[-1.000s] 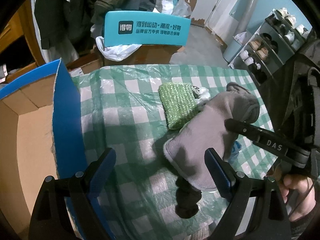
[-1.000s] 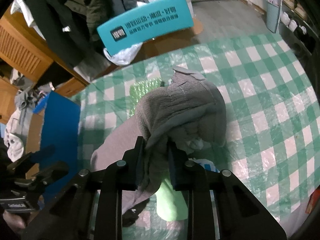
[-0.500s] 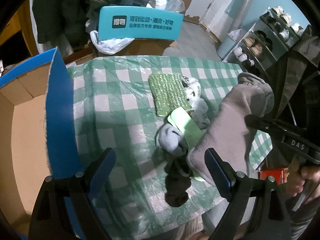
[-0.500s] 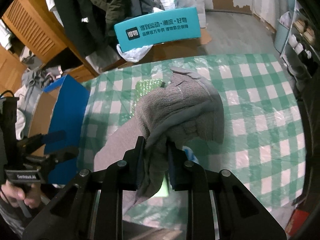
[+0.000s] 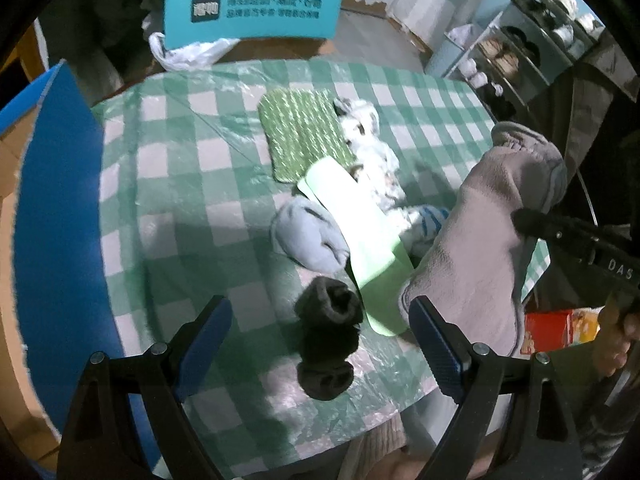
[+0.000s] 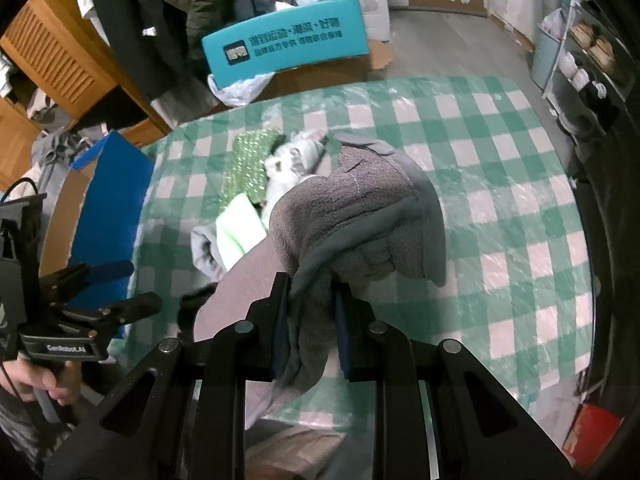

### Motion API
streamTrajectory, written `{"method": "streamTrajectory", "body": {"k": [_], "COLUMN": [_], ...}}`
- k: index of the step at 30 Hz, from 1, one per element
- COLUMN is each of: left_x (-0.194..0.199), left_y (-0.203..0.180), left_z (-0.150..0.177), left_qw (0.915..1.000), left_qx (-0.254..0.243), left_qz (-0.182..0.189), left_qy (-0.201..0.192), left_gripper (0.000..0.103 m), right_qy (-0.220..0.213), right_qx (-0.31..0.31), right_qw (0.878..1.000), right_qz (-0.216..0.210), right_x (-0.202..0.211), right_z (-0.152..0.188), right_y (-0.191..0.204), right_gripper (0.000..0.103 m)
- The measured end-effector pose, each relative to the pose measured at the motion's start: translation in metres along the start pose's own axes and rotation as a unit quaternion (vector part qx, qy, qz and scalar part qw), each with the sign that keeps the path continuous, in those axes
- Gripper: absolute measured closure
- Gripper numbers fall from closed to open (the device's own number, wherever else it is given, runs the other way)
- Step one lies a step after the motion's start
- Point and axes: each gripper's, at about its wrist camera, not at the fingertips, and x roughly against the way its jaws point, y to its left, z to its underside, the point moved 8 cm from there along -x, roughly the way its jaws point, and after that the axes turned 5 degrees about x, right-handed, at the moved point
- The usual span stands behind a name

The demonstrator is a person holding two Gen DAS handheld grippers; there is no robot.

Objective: Organize soft objects
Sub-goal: 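Lower the left tool onto the black sock and close on it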

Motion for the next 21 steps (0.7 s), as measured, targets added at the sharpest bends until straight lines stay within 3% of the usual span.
{"method": "streamTrajectory", "body": {"k": [7,13,16,18,20,21], "left_x": [-0.026,-0.041,-0.045,-0.048,-0.051,-0.052], "left_y": [-0.004,-0.005,-0.005,-0.006,-0.009,-0.008], "left_z": [0.012,0.016,0.017,0.019,0.020,0.020], "left_qw": [0.9995,0.9989,0.9986,0.9985,0.9982,0.9981], "left_qx": [-0.011,-0.006,-0.008,-0.009,-0.011,-0.012], "left_qz": [-0.007,-0.012,-0.016,-0.010,-0.008,-0.007], "left_qy": [0.028,0.045,0.050,0.053,0.059,0.060], "left_gripper": [0.015,0.016,0.018,0.025,0.030,0.034], "right_qy": [0.003,0.032,0.037,0.040,0.037,0.036], "right_qx": [-0.007,-0.036,-0.063,-0.086,-0.107,-0.114], "right_qw": [1.000,0.999,0.997,0.995,0.993,0.992], "right_qz": [0.000,-0.013,-0.017,-0.027,-0.029,-0.029], "right_x": [-0.002,-0.026,-0.031,-0.033,-0.033,-0.034], "right_z": [0.008,0.020,0.024,0.026,0.027,0.027], "right_y": [-0.012,-0.024,-0.031,-0.036,-0.040,-0.041], "right_gripper": [0.087,0.086,0.078,0.065,0.041,0.037]}}
